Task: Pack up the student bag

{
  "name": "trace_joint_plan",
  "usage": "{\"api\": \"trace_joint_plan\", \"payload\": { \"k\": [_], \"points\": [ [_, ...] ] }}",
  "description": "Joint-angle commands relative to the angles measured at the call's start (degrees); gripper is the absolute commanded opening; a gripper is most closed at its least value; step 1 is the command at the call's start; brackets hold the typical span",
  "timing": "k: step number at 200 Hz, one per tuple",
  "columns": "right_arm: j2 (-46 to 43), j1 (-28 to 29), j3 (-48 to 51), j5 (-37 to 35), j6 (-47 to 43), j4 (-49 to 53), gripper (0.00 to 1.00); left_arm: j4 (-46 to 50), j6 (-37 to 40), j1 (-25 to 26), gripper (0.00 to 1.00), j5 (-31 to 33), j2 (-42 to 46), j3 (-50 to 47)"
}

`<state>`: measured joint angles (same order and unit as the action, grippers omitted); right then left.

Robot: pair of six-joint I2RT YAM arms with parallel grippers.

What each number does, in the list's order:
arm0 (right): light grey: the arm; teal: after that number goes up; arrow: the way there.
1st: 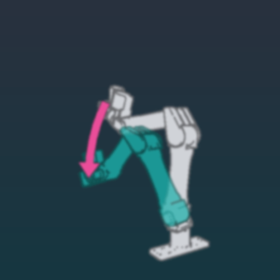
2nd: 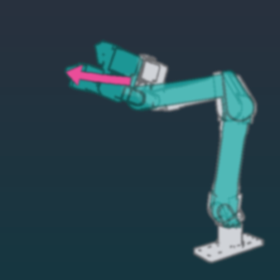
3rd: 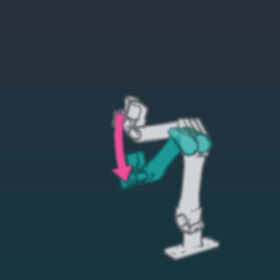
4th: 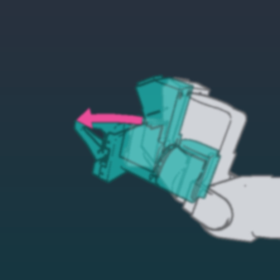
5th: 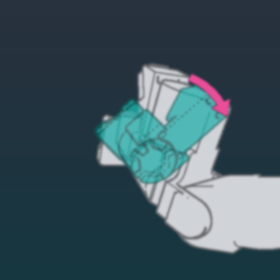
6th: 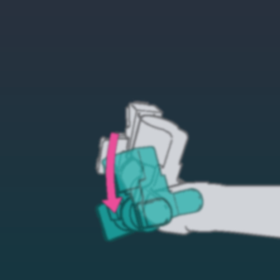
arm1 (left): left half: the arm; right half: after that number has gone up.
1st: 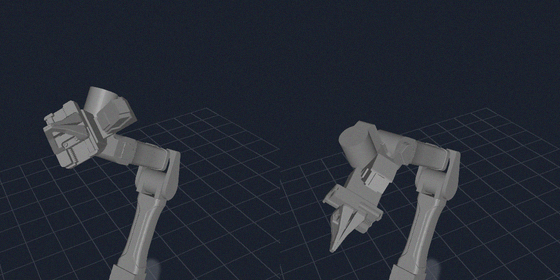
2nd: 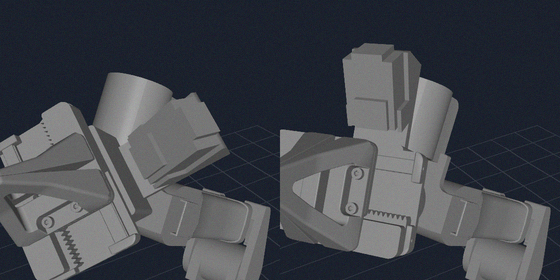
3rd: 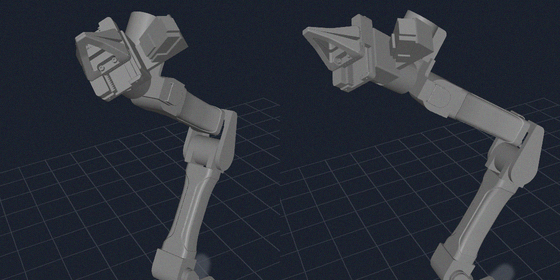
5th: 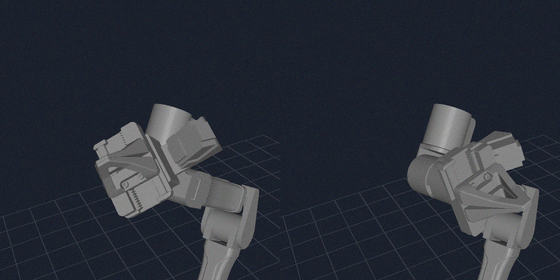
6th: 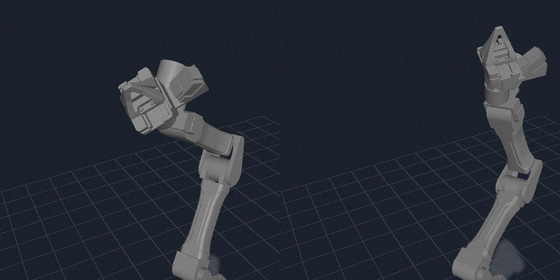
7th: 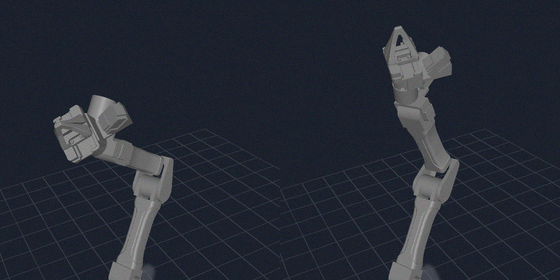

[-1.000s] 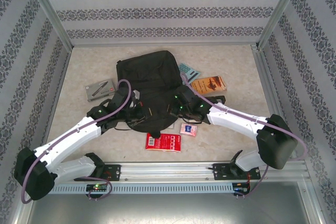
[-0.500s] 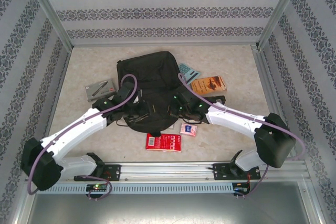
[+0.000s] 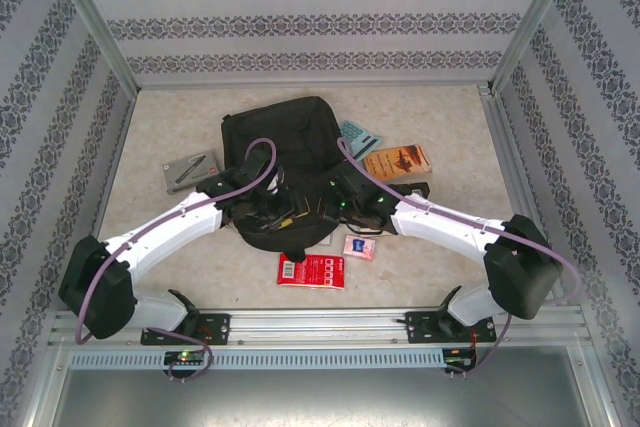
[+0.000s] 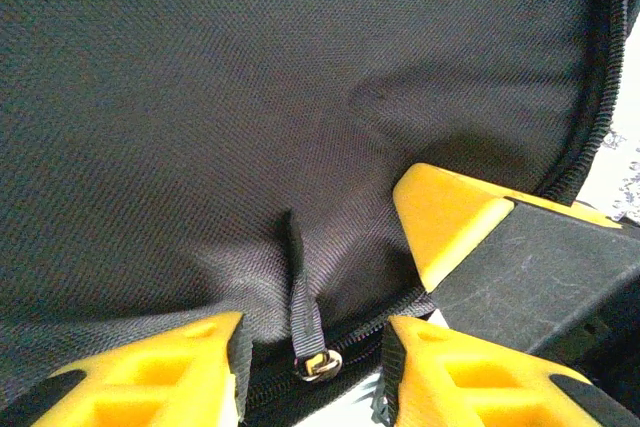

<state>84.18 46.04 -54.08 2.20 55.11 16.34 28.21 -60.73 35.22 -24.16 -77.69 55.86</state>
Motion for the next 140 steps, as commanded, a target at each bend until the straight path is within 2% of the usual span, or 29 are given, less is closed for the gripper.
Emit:
{"api": "trace_joint_plan", "payload": {
  "k": [1, 112, 140],
  "points": [
    [0.89, 0.81, -2.37, -1.44, -1.09, -1.92, 0.0, -3.7, -1.23, -0.07, 0.4, -1.13, -0.77, -0.56],
    [0.81, 1.24, -2.45, -1.59, -0.51, -2.83, 0.0, -2.66, 1.66, -0.09, 0.37, 1.41, -2.52, -1.24],
    [1.05, 1.24, -2.54, -0.81, 0.01, -3.53, 0.0, -2.93, 1.95, -0.07, 0.43, 1.66, -2.9, -1.71]
  ]
}}
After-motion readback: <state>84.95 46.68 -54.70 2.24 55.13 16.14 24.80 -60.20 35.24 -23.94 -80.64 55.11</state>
